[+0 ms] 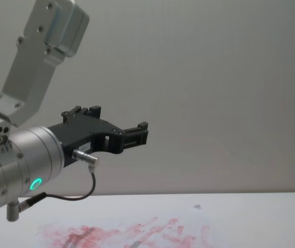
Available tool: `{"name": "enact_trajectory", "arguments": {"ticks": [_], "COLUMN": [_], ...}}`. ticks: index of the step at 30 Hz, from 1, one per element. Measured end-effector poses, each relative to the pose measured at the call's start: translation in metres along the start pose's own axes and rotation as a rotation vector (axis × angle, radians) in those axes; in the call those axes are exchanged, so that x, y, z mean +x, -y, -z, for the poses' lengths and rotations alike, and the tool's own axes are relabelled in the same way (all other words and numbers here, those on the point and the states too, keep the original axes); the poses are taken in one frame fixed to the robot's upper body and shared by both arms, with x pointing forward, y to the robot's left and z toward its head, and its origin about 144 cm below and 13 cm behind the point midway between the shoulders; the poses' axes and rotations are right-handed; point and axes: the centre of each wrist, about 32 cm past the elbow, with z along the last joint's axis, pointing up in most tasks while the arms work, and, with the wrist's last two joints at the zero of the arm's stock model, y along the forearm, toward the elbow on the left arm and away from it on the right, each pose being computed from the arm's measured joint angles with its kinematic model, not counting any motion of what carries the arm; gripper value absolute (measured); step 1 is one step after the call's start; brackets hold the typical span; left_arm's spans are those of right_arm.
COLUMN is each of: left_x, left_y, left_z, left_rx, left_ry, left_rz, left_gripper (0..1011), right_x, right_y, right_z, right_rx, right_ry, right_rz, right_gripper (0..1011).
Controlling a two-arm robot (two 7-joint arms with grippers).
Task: Use the one hand to pick up the stamp and affix it onto the A4 paper.
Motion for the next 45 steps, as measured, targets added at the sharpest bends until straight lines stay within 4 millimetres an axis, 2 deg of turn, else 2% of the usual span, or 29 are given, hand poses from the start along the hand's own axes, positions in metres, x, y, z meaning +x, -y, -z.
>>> {"name": "enact_trajectory", "arguments": {"ticks": [13, 23, 35, 45], "left_x": [0.0, 0.0, 0.0, 0.0], "left_y": [0.0, 0.0, 0.0, 0.0], "left_z": [0.0, 0.0, 0.0, 0.0], "left_rx": [0.0, 0.0, 0.0, 0.0], "left_ry": [0.0, 0.0, 0.0, 0.0], "left_rz": [0.0, 0.0, 0.0, 0.0], "left_gripper": [1001, 1001, 1001, 1001], "right_x": [0.0, -0.006, -0.017, -0.032], "right_y": [-0.023, -0.055, -0.092, -0.124], "right_z": [-0.025, -0.042, -0.05, -0.05], "right_rx": [0.148, 0.205, 0.142, 0.003], "right_ry": [0.05, 0.066, 0.059, 0.06], "right_rz": [-0.114, -0.265, -0.406, -0.497], "right_gripper": [216, 216, 216, 216]}}
